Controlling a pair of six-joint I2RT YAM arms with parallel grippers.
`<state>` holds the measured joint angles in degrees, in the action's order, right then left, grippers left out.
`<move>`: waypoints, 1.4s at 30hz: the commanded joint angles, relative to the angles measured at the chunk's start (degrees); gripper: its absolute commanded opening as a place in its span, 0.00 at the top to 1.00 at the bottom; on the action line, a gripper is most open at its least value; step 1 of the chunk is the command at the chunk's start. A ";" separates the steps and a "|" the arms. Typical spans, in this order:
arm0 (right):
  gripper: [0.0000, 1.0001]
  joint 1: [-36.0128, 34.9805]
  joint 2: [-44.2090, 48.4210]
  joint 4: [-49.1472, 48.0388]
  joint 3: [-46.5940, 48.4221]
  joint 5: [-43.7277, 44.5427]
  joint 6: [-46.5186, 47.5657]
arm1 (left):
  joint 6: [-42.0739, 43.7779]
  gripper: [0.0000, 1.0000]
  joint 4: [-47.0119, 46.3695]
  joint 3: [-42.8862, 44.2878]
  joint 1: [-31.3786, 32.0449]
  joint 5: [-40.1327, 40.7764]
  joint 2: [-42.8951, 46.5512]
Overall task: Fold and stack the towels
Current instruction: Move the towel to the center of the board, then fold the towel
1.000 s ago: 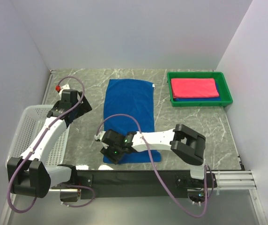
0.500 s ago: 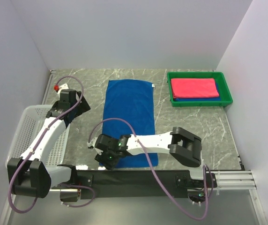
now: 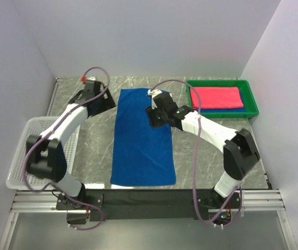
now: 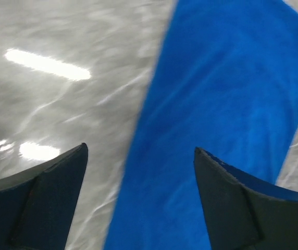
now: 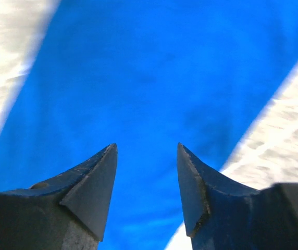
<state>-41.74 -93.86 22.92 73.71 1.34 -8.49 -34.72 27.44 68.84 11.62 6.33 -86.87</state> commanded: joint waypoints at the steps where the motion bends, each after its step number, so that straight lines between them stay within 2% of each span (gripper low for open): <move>1: 0.45 2.35 -4.91 -1.46 1.34 0.77 1.73 | -1.58 0.15 0.59 7.35 4.80 0.34 -7.15; 6: 0.48 6.57 -10.63 -3.40 2.49 -0.55 -0.29 | -4.21 0.22 0.86 13.25 7.54 0.44 -18.14; 11: 0.49 7.46 -15.03 -4.90 2.05 -1.17 -1.62 | -5.00 0.26 -0.02 13.60 10.00 1.93 -23.43; 14: 0.50 7.81 -16.26 -4.90 1.09 -1.17 -2.41 | -6.93 0.29 -0.19 10.37 10.70 2.28 -24.57; 21: 0.51 7.72 -15.48 -3.58 -4.44 -5.73 -5.65 | -13.35 0.31 -1.86 -2.99 10.97 2.11 -19.40; 28: 0.51 6.06 -6.17 -1.74 -18.24 -8.73 -8.21 | -15.90 0.30 -2.83 -20.55 12.11 -0.87 -9.74; 34: 0.51 -0.44 1.31 1.60 -26.59 -11.36 -9.17 | -18.01 0.25 -0.64 -29.27 16.41 -2.98 0.20; 39: 0.51 -2.04 7.45 4.41 -26.35 -12.34 -7.87 | -18.90 0.22 2.96 -30.96 18.62 -5.89 6.62; 42: 0.51 -0.55 9.66 8.54 -20.82 -9.79 -3.48 | -15.92 0.21 7.26 -26.32 18.62 -1.61 9.17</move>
<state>-43.64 -87.83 26.20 48.21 -10.13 -15.64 -52.16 25.19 40.49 30.06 3.05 -79.44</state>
